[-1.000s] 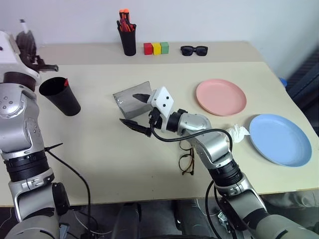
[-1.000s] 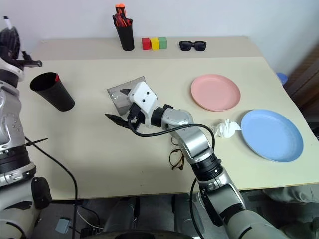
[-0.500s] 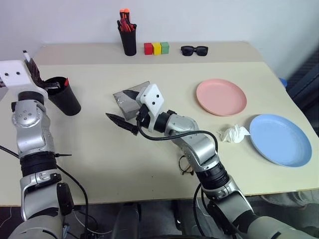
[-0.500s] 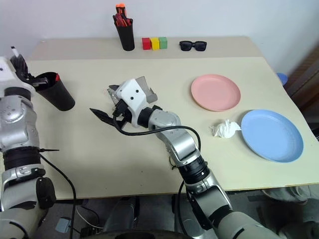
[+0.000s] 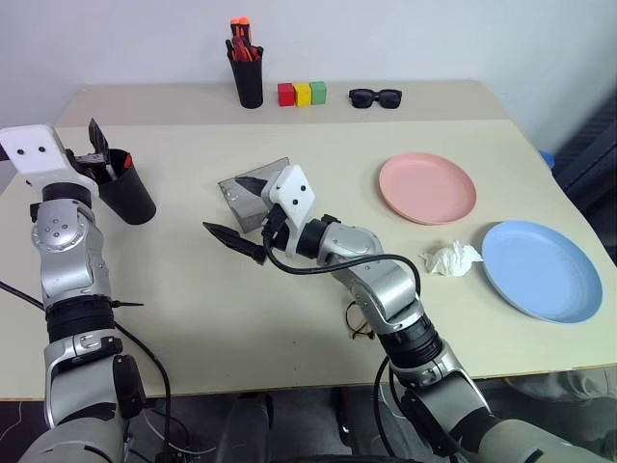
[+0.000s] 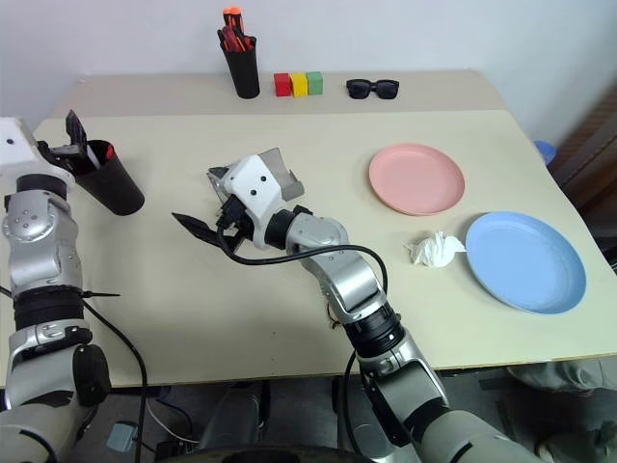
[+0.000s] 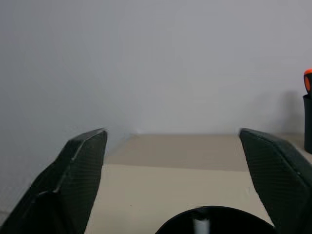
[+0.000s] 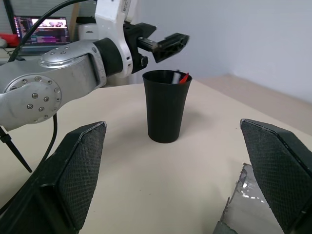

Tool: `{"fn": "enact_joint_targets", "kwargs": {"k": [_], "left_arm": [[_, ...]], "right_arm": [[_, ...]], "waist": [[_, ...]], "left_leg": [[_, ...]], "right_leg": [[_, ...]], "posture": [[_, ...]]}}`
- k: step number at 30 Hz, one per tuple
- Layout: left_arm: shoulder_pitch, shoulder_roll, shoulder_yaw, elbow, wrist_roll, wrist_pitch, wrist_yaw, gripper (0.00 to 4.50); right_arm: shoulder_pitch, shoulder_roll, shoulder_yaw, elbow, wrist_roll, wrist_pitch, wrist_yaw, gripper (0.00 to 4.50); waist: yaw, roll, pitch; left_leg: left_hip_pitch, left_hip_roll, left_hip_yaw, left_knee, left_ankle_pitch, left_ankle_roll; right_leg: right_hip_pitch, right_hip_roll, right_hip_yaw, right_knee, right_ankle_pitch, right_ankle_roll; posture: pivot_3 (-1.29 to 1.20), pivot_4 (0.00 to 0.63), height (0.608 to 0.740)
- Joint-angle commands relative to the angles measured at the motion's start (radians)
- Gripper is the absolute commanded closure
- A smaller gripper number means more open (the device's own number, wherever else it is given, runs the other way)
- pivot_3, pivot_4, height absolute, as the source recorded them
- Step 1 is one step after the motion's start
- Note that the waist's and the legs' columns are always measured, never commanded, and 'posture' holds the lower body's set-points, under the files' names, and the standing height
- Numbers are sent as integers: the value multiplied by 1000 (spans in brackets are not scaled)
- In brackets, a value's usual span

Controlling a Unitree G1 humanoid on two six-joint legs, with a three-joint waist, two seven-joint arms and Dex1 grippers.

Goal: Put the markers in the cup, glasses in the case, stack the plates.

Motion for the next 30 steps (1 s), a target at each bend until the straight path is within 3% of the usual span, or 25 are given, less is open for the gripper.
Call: {"fn": "enact_joint_targets", "kwargs": {"k": [1,6,7,10,12,18,24,27,30], "left_arm": [[2,-8,2,-90,-37,0,-13,374],[40,-2,-147,-404,-196,241,-254,374],[54,12,-189,-465,-236,338,-306,178],[70,63,-294,-561,-314,592,-413,178],[64,98,-379,-583,-293,675,-463,178],[-56,100,-657,-389,-107,741,-559,178],[-151,53,-725,-181,-24,720,-637,178],[-168,39,-725,-137,-12,687,-689,1035],[-174,33,-717,-119,3,668,-712,2535]], "right_arm": [[-10,10,0,-25,5,-14,2,0],[-8,-76,-43,-56,9,-4,37,0],[-10,-114,-57,-67,15,2,60,0],[-19,-223,-83,-101,44,32,143,0],[-21,-304,-89,-119,49,35,205,0],[36,-572,-139,-156,44,61,343,0],[130,-681,-212,-206,57,78,357,0],[179,-712,-253,-237,48,101,328,0],[204,-724,-265,-255,43,110,311,0]], "waist": [[0,0,0],[5,0,0],[6,0,0],[-1,1,0],[-5,1,0],[-10,1,1],[-13,1,1],[-10,1,1],[-6,1,1]], "left_leg": [[0,0,0,0,0,0],[-1,0,-1,0,0,0],[-1,-1,-1,1,0,0],[0,-1,0,1,0,0],[0,-1,-1,0,0,0],[0,-1,-1,0,0,0],[0,0,-1,0,0,0],[0,0,-1,1,0,0],[-1,-1,-1,0,0,0]], "right_leg": [[0,0,0,0,0,0],[0,-1,-1,0,0,0],[1,-1,-1,-1,0,0],[2,-2,0,-1,0,1],[2,-1,0,-1,0,1],[2,1,0,-1,0,0],[1,1,0,-2,0,0],[1,1,0,-2,0,1],[1,0,0,-2,0,1]], "posture": [[0,150,740],[0,150,740],[0,150,740],[0,150,740],[0,150,740],[0,150,740],[0,150,740],[0,150,740],[0,150,740]]}}
